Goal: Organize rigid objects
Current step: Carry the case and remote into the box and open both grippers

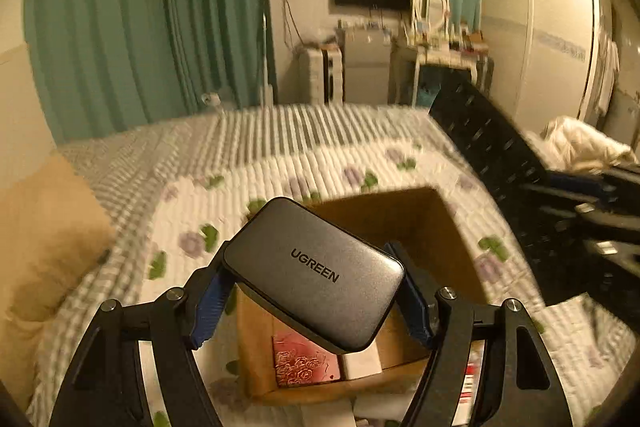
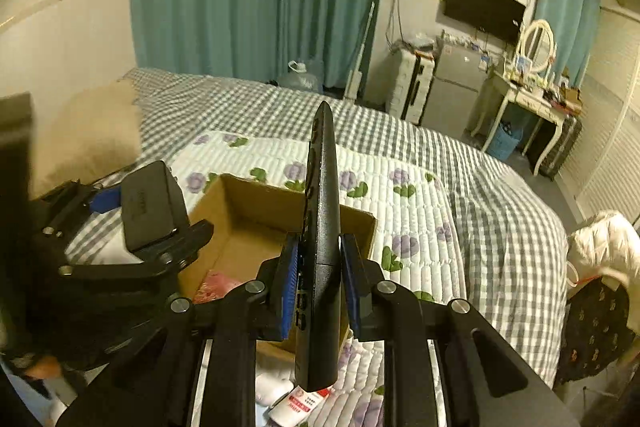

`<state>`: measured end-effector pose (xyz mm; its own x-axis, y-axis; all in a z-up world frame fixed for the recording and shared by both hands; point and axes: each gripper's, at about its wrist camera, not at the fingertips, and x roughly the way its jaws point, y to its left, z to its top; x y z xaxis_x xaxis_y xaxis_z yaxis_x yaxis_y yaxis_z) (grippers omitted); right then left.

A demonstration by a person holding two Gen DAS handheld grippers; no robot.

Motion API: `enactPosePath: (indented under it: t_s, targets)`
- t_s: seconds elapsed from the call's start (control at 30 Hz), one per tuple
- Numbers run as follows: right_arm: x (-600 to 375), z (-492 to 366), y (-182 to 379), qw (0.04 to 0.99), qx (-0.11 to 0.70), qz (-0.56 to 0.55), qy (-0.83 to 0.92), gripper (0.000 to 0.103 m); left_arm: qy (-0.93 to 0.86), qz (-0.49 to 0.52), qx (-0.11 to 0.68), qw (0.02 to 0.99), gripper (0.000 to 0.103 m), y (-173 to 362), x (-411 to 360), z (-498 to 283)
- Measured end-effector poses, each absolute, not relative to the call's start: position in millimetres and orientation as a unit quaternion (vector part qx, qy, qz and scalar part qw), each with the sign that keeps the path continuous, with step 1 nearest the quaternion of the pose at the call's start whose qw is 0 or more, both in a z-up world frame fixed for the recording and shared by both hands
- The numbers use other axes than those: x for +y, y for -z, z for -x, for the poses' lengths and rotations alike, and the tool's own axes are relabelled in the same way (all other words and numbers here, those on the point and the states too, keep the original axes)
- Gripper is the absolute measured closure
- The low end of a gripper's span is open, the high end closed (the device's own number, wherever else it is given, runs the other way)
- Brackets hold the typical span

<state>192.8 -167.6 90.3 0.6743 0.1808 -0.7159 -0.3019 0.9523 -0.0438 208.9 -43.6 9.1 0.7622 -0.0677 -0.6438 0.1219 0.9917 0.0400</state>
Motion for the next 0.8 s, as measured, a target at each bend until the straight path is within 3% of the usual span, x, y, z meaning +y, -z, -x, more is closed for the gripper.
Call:
enactPosePath:
  t_s: [0.13, 0.4, 0.47, 0.57, 0.8]
  targets:
    - [-169.4, -203.7, -61.6, 0.902, 0.405, 0.072, -0.134, 0.083, 0.058, -0.024, 0.391, 0.918, 0.029, 32.8, -47.0, -230.8]
    - [-171.7, -214.6, -31.7, 0.891, 0.425, 0.067, -0.144, 0.083, 0.069, -0.055, 0.395, 0.915, 0.028, 53.6, -61.8, -235.8]
    - [-171.4, -217.9, -29.1, 0.891, 0.426, 0.068, -0.145, 0.083, 0.072, -0.06, 0.395, 0.914, 0.025, 54.7, -62.2, -237.3]
    - [-173.2, -222.8, -30.0, 0.892, 0.424, 0.063, -0.145, 0.083, 0.059, -0.06, 0.366, 0.927, 0.009, 45.9, -58.9, -233.6]
    - [-171.6, -228.9, -20.1, 0.89, 0.431, 0.055, -0.14, 0.083, 0.05, -0.061, 0.358, 0.93, 0.009, 29.1, -51.9, -219.3]
